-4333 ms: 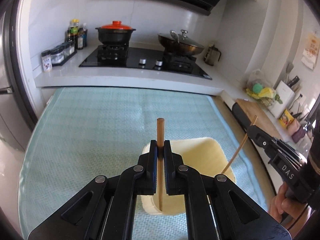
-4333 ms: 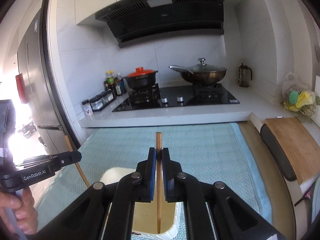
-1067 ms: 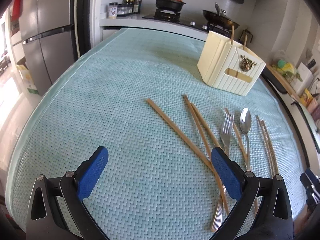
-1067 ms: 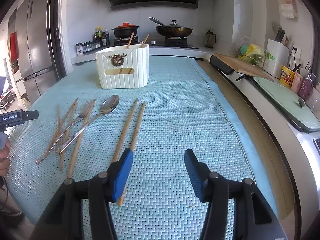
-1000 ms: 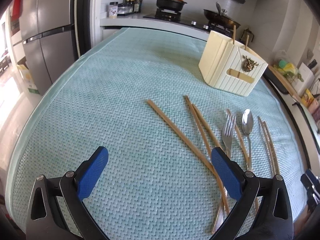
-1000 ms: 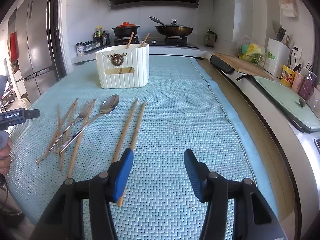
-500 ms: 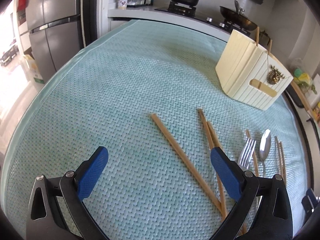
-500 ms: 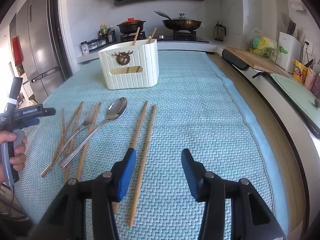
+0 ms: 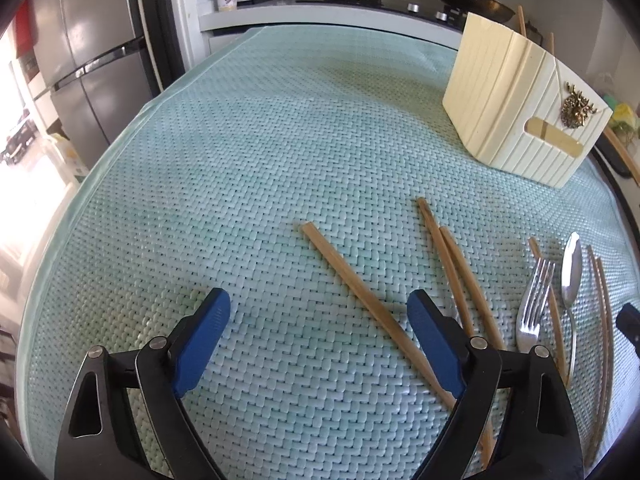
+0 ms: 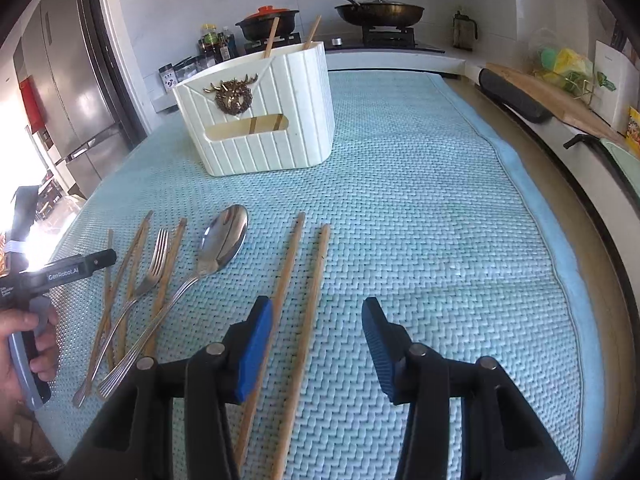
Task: Organize utensils
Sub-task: 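Close the left tool on a wooden chopstick while the right tool grasps another chopstick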
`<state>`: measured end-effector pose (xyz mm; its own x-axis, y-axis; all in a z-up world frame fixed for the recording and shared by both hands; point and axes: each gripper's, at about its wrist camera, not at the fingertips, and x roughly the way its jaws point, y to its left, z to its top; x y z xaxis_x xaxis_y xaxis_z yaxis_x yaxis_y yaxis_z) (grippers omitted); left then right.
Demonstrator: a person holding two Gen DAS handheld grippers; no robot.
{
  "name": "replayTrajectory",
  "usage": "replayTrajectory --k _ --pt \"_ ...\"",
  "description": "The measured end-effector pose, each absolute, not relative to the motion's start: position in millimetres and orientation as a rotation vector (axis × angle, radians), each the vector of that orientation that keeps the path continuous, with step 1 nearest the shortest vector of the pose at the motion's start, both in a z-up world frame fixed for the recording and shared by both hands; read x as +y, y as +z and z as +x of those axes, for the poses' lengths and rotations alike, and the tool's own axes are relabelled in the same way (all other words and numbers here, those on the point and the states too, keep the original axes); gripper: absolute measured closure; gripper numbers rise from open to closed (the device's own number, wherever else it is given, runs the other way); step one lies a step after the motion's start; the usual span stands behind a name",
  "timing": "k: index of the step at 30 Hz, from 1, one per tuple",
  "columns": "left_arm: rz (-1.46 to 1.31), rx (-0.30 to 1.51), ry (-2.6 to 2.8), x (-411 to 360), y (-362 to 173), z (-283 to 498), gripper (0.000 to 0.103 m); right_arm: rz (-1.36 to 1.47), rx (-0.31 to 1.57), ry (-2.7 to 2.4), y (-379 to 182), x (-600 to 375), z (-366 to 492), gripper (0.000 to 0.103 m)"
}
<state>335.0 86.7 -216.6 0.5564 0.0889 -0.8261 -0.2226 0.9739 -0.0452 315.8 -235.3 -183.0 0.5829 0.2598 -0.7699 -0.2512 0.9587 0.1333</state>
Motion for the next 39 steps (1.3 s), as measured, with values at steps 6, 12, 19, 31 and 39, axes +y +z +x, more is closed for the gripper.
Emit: replayTrajectory --k 6,12,19,31,39 --pt "-0.199 0.953 0.111 94.8 -212.9 347.5 0.031 -0.081 0.965 0.294 -194.5 -220.5 335.6 0.084" --pt "-0.275 0.956 0.038 102.2 -210.7 360.2 0.061 -0.100 0.970 0.280 -194.2 -214.9 347.7 0.084" --pt "-0.261 0.956 -0.079 88.1 -209.7 374.1 0.089 -0.095 0.972 0.286 -192.5 -215.8 361.9 0.084" --pt "-0.147 0.989 0.019 57.9 -202.9 385.7 0.089 -0.123 0.965 0.279 -193.1 -211.3 371.9 0.084" --pt "-0.132 0.964 -0.080 67.0 -197.2 391.7 0.100 -0.043 0.962 0.274 -191.9 -228.1 384.4 0.097"
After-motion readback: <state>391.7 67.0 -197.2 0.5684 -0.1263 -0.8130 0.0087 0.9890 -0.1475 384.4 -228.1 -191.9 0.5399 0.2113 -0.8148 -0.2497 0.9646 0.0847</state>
